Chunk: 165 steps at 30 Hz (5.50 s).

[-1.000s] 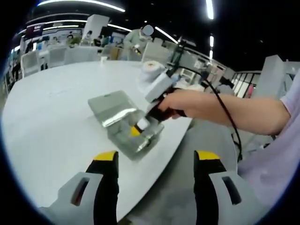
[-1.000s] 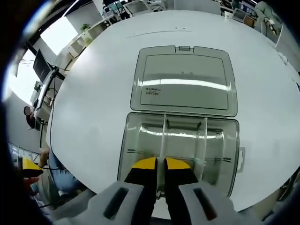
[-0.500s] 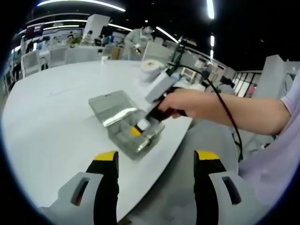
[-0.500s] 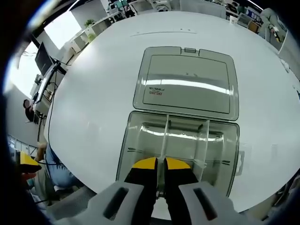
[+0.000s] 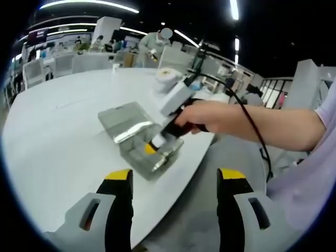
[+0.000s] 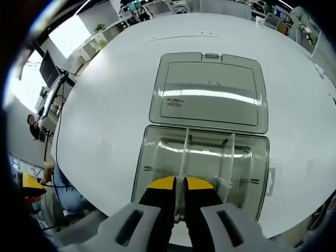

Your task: Insert the divider into the dual guide fixture by aligning both edges with the guide slots and pushing it downward to the bottom, including one-sided entry, uneven engagement, binding, and posture correction.

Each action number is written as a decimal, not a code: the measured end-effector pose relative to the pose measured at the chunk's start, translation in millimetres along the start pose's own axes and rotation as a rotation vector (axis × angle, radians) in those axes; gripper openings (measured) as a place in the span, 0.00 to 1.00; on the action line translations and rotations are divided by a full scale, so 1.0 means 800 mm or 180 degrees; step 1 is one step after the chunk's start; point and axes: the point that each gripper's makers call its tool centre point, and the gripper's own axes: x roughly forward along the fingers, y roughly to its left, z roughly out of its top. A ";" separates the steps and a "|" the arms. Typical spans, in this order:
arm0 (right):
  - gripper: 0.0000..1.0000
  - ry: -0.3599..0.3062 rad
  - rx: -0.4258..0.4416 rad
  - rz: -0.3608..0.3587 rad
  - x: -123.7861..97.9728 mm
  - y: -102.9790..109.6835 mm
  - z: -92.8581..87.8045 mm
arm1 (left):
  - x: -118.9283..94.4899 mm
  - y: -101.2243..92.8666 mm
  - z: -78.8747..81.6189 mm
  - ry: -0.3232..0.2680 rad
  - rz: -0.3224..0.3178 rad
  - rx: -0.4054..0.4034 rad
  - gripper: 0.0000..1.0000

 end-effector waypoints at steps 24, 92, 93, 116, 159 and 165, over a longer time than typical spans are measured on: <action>0.11 -0.0067 -0.0299 0.0107 -0.004 0.003 0.002 | -0.006 0.001 0.006 0.0001 0.0197 -0.0007 0.64; 0.38 -0.1210 -0.1360 0.1271 -0.133 0.025 -0.032 | 0.014 -0.052 0.015 -0.0114 0.0462 -0.0112 0.64; 0.39 -0.1239 -0.1380 0.1282 -0.136 0.024 -0.033 | 0.015 -0.054 0.015 -0.0115 0.0453 -0.0109 0.64; 0.47 -0.1361 -0.1396 0.1218 -0.156 -0.041 -0.078 | 0.026 -0.077 0.021 -0.0097 0.0359 -0.0050 0.65; 0.45 -0.1517 -0.0567 0.0552 -0.196 -0.205 -0.111 | 0.052 -0.113 0.043 -0.0152 0.0044 0.0094 0.65; 0.45 -0.1506 -0.0474 0.0458 -0.193 -0.223 -0.112 | 0.054 -0.123 0.053 -0.0177 -0.0033 0.0136 0.65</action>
